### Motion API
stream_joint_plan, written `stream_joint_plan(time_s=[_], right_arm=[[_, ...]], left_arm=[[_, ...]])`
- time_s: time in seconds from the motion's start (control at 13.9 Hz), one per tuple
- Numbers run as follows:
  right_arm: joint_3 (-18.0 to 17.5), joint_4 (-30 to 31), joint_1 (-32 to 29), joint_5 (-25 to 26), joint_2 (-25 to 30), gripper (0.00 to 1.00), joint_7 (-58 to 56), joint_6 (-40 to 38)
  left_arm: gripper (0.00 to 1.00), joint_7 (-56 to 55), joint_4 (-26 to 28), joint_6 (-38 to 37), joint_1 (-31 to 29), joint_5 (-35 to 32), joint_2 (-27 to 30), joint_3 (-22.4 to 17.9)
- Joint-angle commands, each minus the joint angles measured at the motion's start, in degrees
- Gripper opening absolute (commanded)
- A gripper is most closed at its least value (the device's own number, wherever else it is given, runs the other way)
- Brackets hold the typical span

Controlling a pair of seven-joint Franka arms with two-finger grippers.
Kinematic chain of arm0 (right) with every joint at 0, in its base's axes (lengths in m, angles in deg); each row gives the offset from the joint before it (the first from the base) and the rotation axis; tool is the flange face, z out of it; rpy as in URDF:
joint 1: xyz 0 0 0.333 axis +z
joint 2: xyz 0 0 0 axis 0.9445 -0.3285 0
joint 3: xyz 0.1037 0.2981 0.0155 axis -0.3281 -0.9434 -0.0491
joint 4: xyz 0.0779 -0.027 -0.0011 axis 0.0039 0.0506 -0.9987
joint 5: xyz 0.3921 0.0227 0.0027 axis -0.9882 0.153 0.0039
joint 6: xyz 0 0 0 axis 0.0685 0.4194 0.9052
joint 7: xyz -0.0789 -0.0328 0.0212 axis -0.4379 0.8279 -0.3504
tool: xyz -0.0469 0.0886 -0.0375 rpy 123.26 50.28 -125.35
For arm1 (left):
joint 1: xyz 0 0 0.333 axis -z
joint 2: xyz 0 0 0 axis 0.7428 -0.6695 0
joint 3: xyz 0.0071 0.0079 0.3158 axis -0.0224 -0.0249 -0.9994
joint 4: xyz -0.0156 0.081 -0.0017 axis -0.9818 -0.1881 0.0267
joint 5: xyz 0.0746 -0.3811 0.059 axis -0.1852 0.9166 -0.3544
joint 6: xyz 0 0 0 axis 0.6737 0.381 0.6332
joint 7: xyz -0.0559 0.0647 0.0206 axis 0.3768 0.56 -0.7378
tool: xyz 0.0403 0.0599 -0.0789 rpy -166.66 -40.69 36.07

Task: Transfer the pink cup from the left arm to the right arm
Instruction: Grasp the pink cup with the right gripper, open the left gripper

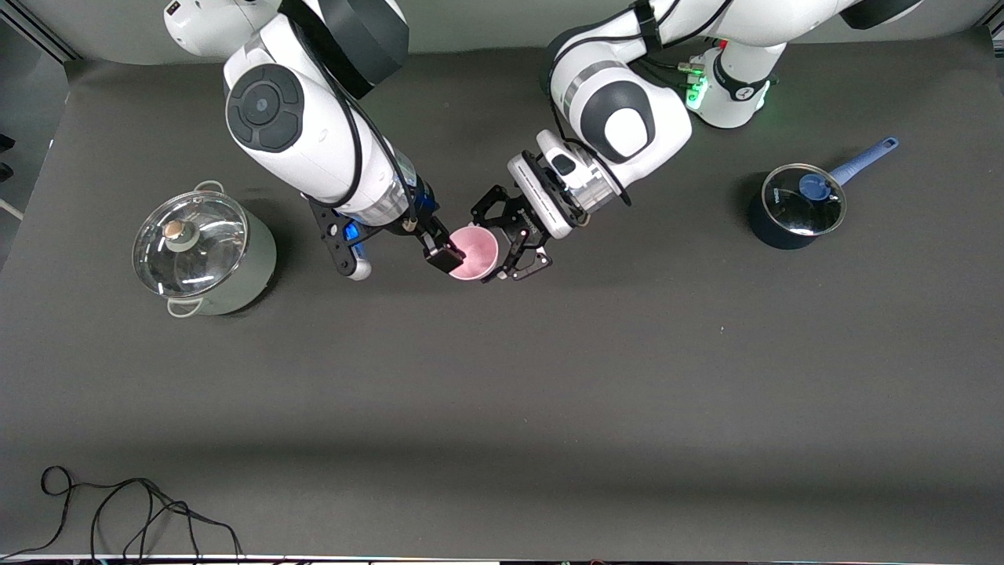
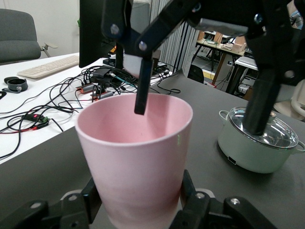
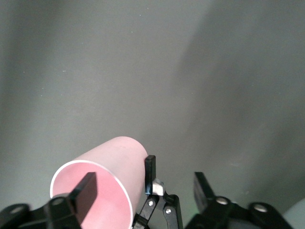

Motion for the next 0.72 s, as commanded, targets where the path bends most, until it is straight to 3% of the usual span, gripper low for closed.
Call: stream_joint_plan(time_s=[0.0,0.07,0.14,0.65], right_arm=[[0.2,-2.1,-0.1,-1.5,-1.1,0.24,0.8,0.1],[0.2,-2.1,-0.1,-1.5,-1.1,0.08,0.8,0.1],[0.2,-2.1,-0.1,-1.5,-1.0,0.0,0.7,0.1],[0.3,-2.2,-0.4,-1.6,-0.9,0.0,0.4,0.1]], left_arm=[[0.14,-0.5,-0.6,0.8,1.2,1.5,1.6,-1.3],[0.14,-0.5,-0.6,0.8,1.3,1.5,1.6,-1.3],[0.14,-0.5,-0.7,0.8,1.2,1.5,1.5,-1.4],[0.22,-0.5,-0.7,0.8,1.3,1.5,1.6,-2.0]])
